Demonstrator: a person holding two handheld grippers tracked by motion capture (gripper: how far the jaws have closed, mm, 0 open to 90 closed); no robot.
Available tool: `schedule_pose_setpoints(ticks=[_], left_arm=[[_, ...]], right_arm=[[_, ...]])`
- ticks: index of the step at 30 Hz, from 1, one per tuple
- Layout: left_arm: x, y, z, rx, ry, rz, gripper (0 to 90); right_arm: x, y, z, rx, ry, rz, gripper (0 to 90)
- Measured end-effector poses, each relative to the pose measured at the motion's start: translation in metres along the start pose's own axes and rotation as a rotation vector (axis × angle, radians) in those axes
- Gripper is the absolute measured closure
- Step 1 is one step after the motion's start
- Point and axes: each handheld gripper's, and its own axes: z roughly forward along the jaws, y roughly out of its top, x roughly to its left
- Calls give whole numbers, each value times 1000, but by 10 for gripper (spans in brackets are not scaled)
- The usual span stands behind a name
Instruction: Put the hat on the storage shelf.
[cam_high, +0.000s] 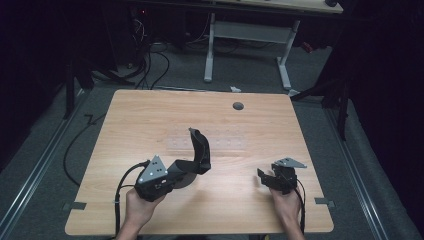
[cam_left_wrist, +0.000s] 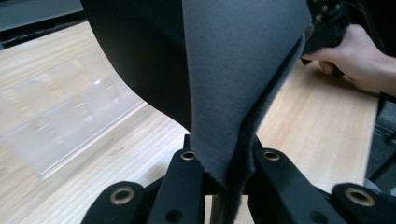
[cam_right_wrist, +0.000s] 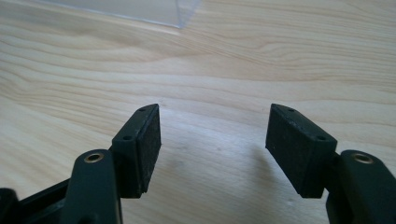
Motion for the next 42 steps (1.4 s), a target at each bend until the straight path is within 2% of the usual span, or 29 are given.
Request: schedule_pose_setpoints(ticks=[6,14,17,21,23,24,25,26,28,29,30,42], left_arm=[[10,14,1,-35,23,-23,861],[21,31,5,-99,39,-58,861],[23,38,5,-144,45,-52,862],[28,51,9,-167,59,-43,863],[30,57,11,-183,59,-52,863],[30,62,17,-252,64,-84,862],[30,64,18,-255,67,-78,862],[31,66,18,-233,68,-66,862],[36,70,17,-179,84,-12,862],[40,72,16,-130,94,43,862],[39,74,23,-193,92,-10,862],[64,81,41,-212,156,-39,862]], right_arm=[[2,-3,6,19,-41,-22,345],[0,-3,6,20,-39,-23,345],[0,-3,5,22,-38,-20,340],[1,-4,5,22,-37,-21,336],[1,-4,5,22,-34,-23,336],[1,-4,5,22,-34,-22,336],[1,-4,5,22,-34,-23,335],[1,-4,5,22,-34,-23,335],[1,-4,5,21,-34,-28,336],[1,-4,5,21,-34,-27,335],[1,-4,5,21,-33,-28,333],[1,-4,5,22,-32,-26,330]])
